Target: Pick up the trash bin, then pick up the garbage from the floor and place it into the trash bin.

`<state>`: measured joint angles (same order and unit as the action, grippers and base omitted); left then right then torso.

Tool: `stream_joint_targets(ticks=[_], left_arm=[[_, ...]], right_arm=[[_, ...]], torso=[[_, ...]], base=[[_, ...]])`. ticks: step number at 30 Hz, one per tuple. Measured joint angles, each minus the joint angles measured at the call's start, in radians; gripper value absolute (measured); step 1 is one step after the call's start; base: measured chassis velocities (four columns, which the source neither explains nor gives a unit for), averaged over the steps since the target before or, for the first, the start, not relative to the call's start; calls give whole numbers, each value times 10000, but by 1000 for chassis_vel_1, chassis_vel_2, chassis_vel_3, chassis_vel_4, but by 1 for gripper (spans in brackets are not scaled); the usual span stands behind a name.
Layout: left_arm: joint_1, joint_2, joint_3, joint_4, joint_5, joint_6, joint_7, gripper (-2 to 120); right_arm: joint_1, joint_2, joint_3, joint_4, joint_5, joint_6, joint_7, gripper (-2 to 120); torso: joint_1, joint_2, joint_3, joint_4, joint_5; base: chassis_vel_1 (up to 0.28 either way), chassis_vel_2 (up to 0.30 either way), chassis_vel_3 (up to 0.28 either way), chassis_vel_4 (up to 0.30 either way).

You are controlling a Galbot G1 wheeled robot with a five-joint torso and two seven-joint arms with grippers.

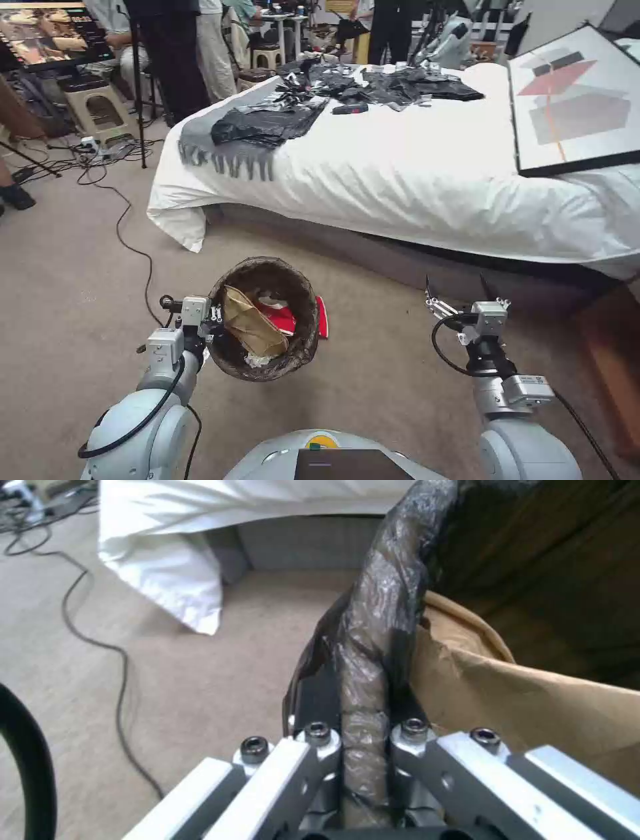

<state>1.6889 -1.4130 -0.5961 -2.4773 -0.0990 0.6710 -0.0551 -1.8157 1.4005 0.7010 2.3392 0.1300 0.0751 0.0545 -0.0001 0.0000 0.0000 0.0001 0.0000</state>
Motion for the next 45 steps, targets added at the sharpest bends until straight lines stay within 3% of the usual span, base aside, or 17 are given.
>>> stream_joint_targets(ticks=[32, 39, 45], left_arm=[[16, -34, -7, -7, 56, -48, 5, 2], [-12, -30, -6, 15, 83, -103, 14, 2], [-29, -53, -31, 14, 87, -109, 12, 2]], right_arm=[[19, -62, -31, -52, 100, -114, 58, 100], [215, -232, -135, -123, 337, -608, 222, 100], [632, -679, -405, -185, 997, -1680, 549, 100]], torso=[[0, 0, 0, 4, 0], [1, 0, 0, -3, 0], [1, 0, 0, -3, -1]], base=[[66, 63, 60, 65], [0, 0, 0, 0], [0, 0, 0, 0]])
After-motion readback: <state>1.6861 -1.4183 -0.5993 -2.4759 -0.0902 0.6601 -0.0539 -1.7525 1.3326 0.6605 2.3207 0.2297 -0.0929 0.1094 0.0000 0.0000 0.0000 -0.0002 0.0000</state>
